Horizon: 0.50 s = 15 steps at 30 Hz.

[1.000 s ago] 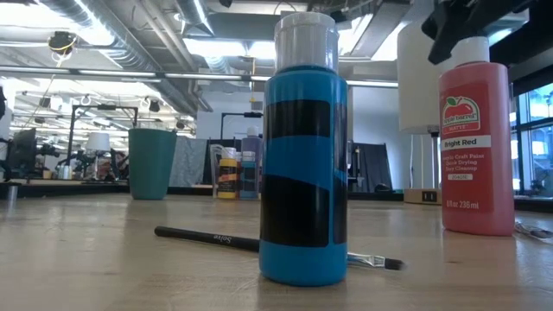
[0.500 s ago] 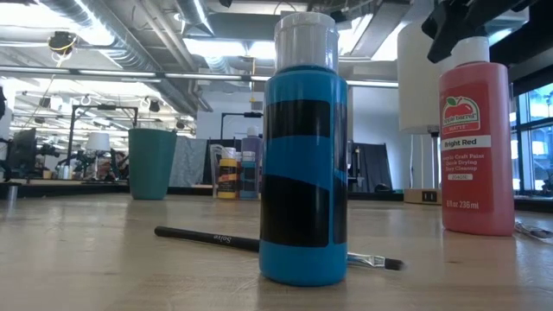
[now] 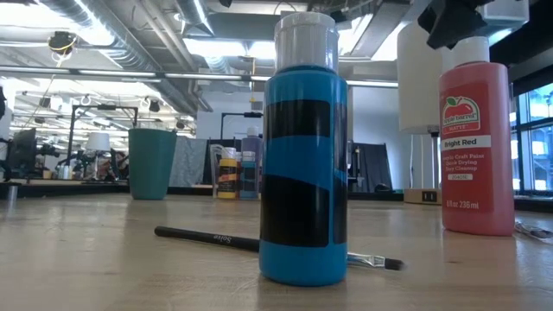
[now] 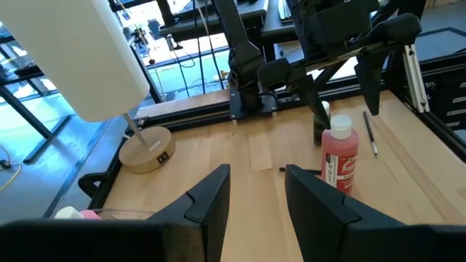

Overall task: Pick & Place Paint Supplies
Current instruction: Put the red paint bottle into the transparent bin

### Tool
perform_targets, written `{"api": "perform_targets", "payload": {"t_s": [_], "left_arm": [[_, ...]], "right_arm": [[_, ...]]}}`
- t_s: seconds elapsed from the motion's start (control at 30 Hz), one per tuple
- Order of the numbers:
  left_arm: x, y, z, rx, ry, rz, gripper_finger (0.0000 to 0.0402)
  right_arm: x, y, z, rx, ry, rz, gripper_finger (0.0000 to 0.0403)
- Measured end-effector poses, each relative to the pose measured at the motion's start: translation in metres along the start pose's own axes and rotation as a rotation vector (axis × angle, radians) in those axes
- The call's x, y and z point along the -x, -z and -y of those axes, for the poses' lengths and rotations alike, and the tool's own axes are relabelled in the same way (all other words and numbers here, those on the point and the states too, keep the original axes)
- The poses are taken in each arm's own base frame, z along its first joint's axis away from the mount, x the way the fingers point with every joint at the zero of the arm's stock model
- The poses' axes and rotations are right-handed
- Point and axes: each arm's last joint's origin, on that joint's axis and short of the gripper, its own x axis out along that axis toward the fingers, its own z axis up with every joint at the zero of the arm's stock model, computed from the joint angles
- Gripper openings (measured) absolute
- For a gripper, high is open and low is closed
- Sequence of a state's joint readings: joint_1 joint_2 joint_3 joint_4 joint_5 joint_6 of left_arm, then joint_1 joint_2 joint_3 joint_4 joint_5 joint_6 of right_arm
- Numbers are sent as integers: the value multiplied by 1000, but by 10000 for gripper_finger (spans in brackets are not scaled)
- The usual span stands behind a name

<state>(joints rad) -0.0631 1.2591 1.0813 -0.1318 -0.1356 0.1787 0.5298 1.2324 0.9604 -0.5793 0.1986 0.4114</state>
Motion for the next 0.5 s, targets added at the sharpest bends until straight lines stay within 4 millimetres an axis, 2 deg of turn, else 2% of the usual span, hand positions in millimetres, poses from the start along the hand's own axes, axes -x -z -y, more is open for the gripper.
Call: {"api": "perform_targets", "payload": {"t_s": [0.17,0.4,0.5], "left_arm": [[0,0,0,-16,-1,0,128],[0,0,0,-18,0,0,128],[0,0,0,-17,0,0,128]], "right_arm": [[0,1,1,3,6,-14,303],[0,3,1,10,14,-33,389],[0,4,0,23,-27,-48,391]]}}
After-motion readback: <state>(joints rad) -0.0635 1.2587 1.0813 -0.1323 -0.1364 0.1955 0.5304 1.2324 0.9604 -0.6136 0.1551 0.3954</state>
